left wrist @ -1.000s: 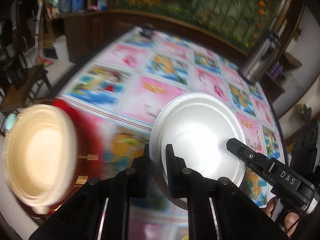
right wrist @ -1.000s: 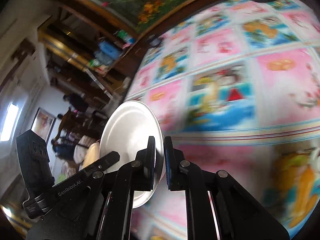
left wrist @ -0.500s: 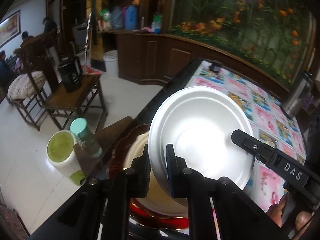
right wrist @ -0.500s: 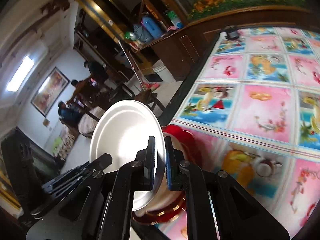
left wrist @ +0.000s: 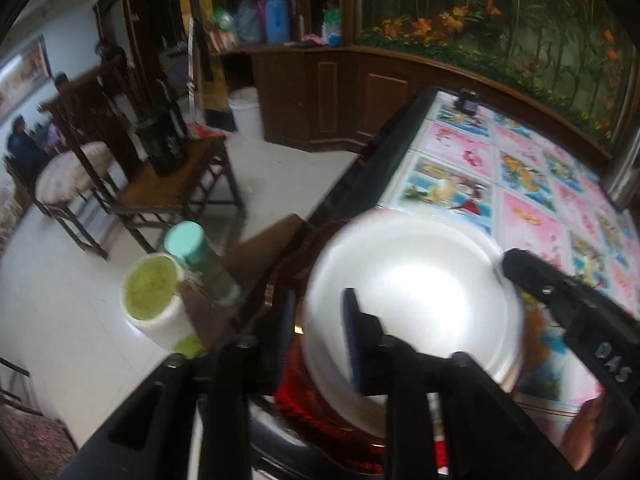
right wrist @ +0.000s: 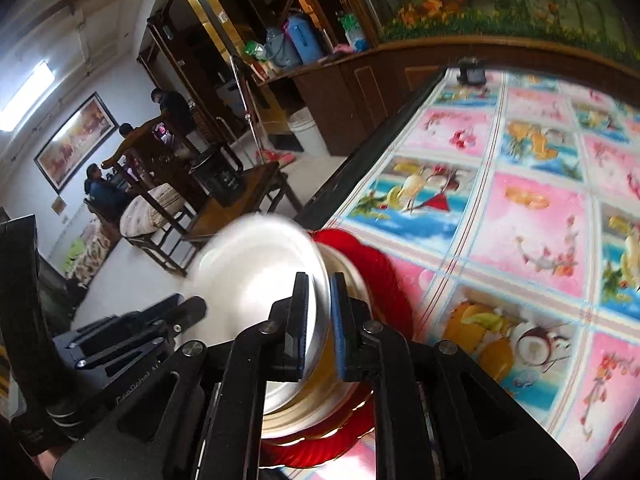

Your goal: Organize plates and bowls

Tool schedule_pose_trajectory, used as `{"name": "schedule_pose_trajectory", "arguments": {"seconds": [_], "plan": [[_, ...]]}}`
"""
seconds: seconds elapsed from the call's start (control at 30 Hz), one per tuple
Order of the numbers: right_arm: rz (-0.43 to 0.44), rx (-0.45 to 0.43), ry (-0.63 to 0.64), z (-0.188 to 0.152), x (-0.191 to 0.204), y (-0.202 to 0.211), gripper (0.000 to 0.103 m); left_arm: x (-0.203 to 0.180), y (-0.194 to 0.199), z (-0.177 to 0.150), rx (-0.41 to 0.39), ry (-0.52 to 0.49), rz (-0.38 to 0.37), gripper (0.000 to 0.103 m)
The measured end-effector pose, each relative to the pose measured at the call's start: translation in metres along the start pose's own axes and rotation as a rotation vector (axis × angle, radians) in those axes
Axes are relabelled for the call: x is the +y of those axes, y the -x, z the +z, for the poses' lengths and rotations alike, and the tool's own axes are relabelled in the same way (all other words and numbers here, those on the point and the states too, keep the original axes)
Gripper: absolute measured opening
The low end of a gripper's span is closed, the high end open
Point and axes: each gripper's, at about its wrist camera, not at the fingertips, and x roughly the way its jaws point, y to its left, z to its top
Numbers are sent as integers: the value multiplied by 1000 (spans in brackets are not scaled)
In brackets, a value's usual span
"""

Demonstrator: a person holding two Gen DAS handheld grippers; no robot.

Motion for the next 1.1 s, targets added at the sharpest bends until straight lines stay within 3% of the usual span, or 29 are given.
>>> {"name": "schedule_pose_trajectory", "arguments": {"seconds": [0.07, 0.23, 0.33, 0.47, 0.53, 0.73, 0.93, 1.1], "plan": [[21, -14, 1, 0, -3, 4, 27, 1, 8, -2, -47, -17, 63, 58], [21, -129, -13, -5, -27, 32, 30, -2, 33, -4, -191, -40, 120, 60], [-40, -201, -3, -11, -52, 53, 30, -16, 54, -7, -280, -54, 90, 69], [-121, -263, -66, -19, -98, 80, 35, -42, 77, -10, -347, -101, 30, 71], [-145, -289, -128, -23, -125, 95, 41, -57, 85, -11, -363, -132, 5, 73], [-177, -352, -249, -33, -176, 137, 41, -95, 94, -15, -358, -188, -57, 74], [-180, -360, -273, -48, -194, 151, 41, -109, 94, -19, -329, -180, -72, 74], [-146, -346, -233, -49, -185, 147, 41, -103, 99, -21, -335, -132, -53, 76]]}}
